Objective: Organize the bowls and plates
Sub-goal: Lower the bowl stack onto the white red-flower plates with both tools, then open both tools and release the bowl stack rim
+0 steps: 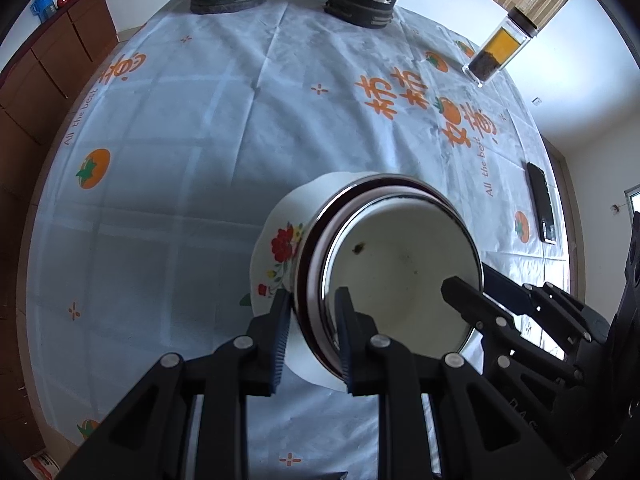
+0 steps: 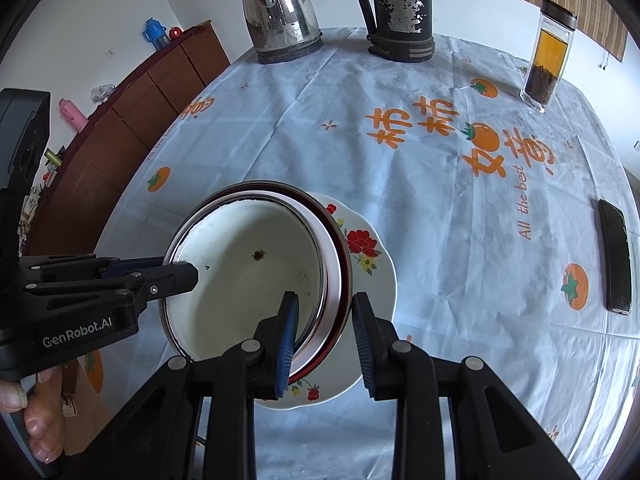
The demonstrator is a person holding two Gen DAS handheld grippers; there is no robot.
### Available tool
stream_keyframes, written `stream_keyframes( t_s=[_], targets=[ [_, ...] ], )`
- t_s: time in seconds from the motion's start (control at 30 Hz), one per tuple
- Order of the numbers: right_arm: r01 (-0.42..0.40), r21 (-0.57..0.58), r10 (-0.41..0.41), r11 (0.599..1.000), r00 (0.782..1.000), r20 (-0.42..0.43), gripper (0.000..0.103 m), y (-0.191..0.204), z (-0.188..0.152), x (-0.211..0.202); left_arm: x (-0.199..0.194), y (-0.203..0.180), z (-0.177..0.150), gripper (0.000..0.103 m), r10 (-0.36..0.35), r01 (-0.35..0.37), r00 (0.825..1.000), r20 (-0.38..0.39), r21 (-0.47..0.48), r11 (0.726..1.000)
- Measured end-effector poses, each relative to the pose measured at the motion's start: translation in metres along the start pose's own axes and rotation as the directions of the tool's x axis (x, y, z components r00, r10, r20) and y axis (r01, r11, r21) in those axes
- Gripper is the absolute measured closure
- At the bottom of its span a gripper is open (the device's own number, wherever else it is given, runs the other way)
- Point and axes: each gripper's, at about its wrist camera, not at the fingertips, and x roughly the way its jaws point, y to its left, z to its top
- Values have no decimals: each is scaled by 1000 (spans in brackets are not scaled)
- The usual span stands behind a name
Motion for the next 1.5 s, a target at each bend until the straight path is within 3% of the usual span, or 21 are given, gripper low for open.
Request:
stream_keyframes(
  t_s=[0.83,1.5],
  targets=[
    [-8,17,8,1000,999,-42,73,-1,-1,9,7,1,1,83,1,-2,1000,-24,-6,1000],
    [8,-20,-8,1000,1000,-8,73,3,1,9,16,4,1,82,7,-8,1000,-23,-17,1000]
  ],
)
